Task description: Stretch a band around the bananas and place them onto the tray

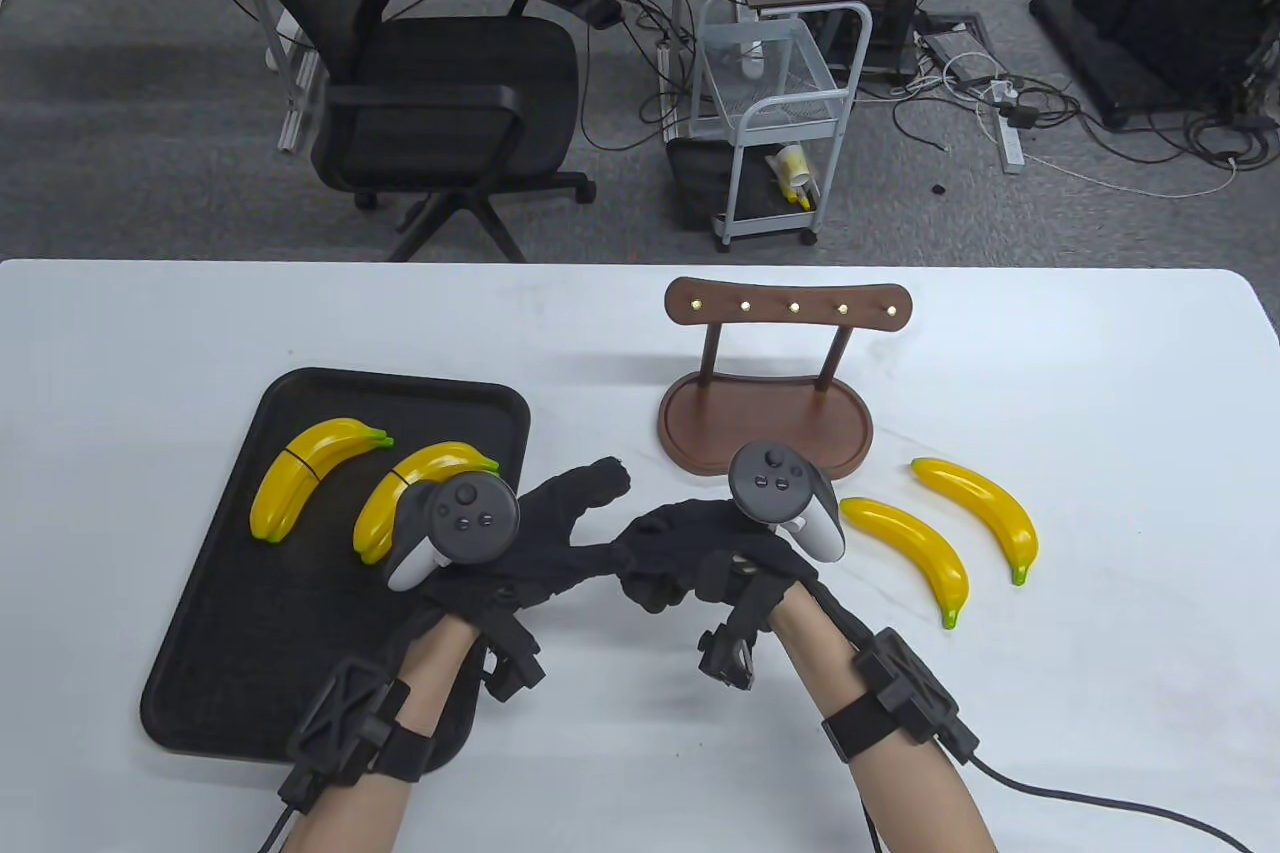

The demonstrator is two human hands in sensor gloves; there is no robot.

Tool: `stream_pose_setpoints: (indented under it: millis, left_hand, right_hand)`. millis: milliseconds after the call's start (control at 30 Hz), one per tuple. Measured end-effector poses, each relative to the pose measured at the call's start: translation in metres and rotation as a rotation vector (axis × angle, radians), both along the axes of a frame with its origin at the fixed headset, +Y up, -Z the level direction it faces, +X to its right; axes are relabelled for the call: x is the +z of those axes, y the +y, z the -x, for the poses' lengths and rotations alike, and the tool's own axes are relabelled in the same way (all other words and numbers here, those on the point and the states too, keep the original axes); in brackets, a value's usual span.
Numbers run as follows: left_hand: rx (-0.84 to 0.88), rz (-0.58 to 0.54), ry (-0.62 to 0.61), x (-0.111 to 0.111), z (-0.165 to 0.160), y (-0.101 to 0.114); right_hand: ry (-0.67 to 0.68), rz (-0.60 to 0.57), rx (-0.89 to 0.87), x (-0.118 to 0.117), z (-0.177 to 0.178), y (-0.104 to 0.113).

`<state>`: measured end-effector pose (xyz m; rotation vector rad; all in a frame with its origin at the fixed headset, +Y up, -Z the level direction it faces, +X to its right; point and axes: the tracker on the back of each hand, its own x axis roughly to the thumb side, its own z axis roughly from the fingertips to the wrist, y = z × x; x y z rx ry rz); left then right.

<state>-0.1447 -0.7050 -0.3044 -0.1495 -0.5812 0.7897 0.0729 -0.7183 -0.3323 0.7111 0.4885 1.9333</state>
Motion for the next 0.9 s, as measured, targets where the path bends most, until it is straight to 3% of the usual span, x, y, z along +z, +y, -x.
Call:
stream_pose_setpoints:
  millis: [400, 900]
  left_hand:
    - [0.165, 0.087, -0.016, -0.006, 0.014, 0.000]
    - [0.250, 0.178, -0.080, -0.010, 0.015, -0.005]
  right_hand:
    - [-0.216, -0.224, 0.079, 0.002, -0.009, 0.012]
    - [-0.381, -0.346, 0.094, 0.001, -0.016, 0.016]
